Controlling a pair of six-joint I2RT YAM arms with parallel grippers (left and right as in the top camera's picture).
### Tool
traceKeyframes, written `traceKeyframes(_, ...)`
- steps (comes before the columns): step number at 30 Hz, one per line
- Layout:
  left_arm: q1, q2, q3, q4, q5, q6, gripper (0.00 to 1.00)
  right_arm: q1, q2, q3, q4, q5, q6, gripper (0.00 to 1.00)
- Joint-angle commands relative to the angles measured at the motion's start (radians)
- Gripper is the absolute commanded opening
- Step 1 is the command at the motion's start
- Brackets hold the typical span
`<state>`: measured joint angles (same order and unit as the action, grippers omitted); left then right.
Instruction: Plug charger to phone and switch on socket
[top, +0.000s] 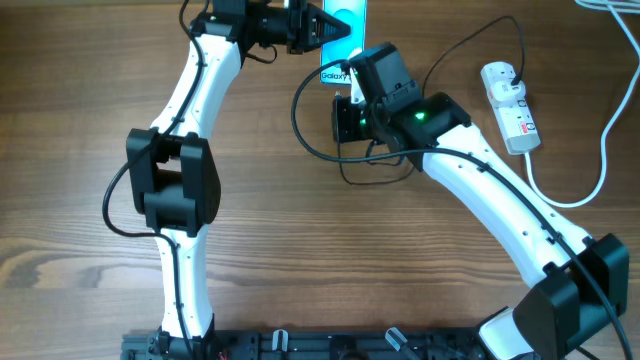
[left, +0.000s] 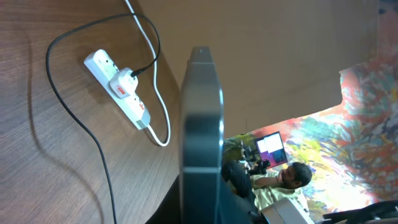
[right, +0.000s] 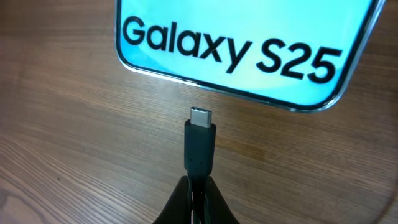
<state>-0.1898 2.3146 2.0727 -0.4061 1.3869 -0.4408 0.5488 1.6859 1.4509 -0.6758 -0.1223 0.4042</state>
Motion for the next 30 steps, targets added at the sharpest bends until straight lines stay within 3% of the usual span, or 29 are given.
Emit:
traceKeyframes(1, 0.002, -0.037, 0.008, -0.006, -0.002, 0.046, 0.04, 0.003, 0.008, 0.012, 0.005, 0.014, 0.006, 0.04)
traceKeyframes(30, 0.005, -0.037, 0.008, -0.01, 0.015, 0.045, 0.04, 0.0, 0.009, 0.012, 0.031, 0.067, -0.086, 0.04)
